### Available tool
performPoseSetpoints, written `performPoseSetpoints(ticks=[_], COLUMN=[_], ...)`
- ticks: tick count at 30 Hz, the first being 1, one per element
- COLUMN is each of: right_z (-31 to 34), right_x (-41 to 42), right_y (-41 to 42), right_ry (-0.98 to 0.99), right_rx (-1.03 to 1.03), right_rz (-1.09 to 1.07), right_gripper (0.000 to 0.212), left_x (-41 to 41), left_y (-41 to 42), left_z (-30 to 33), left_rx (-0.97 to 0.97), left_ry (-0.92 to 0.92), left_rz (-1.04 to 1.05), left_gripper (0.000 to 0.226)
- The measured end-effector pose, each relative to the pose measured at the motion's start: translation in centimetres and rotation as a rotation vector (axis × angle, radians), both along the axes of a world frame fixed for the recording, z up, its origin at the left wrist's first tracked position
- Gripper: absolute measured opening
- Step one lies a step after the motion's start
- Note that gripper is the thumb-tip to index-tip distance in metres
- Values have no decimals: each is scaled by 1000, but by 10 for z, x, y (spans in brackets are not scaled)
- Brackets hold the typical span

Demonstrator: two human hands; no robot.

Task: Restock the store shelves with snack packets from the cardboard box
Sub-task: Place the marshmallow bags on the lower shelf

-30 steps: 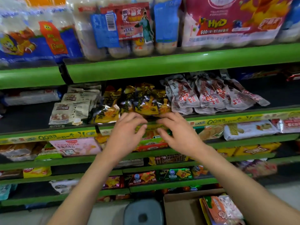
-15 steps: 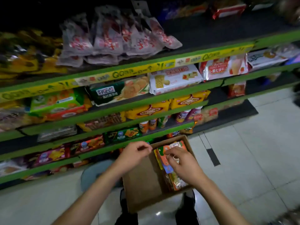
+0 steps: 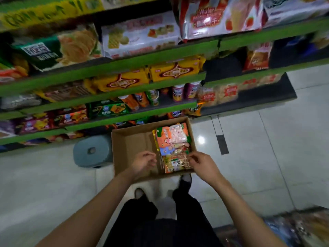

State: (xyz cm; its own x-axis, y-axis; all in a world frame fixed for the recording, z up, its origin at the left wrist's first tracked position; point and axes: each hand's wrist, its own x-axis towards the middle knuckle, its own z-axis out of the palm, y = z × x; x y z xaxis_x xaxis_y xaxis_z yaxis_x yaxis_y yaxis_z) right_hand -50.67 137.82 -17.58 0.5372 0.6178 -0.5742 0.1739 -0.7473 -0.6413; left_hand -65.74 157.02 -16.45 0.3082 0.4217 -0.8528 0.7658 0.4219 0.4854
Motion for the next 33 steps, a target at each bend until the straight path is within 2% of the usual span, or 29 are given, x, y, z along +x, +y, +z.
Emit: performPoseSetpoints(ticks=[5,15,21,27,31,33], right_z=[-8,-4,-33,-96,-156,-193], right_x=[3,12,32,76,119,140], right_y=[5,45,58,111,156,176], right_ry=[28,5,16,127,114,81], right_rx=[-32,-133,-222,-338,-403,-444], right_rz=[72,380,566,840,999,1056], right_gripper=[16,14,12,16,11,14], left_x=[-25,-48,-53,-22,16,38], left_y=[-6,-10,-20,-38,-50,-53], left_z=[-10,-32,-49,-110,-182,-223], left_rx=[-49,-168,-166,-174,-277,-283], left_ry=[10,-120,-132,-41,-74,-70], left_rz=[259,541,720,976,1152,1179], left_gripper=[10,16,16,10,27,28])
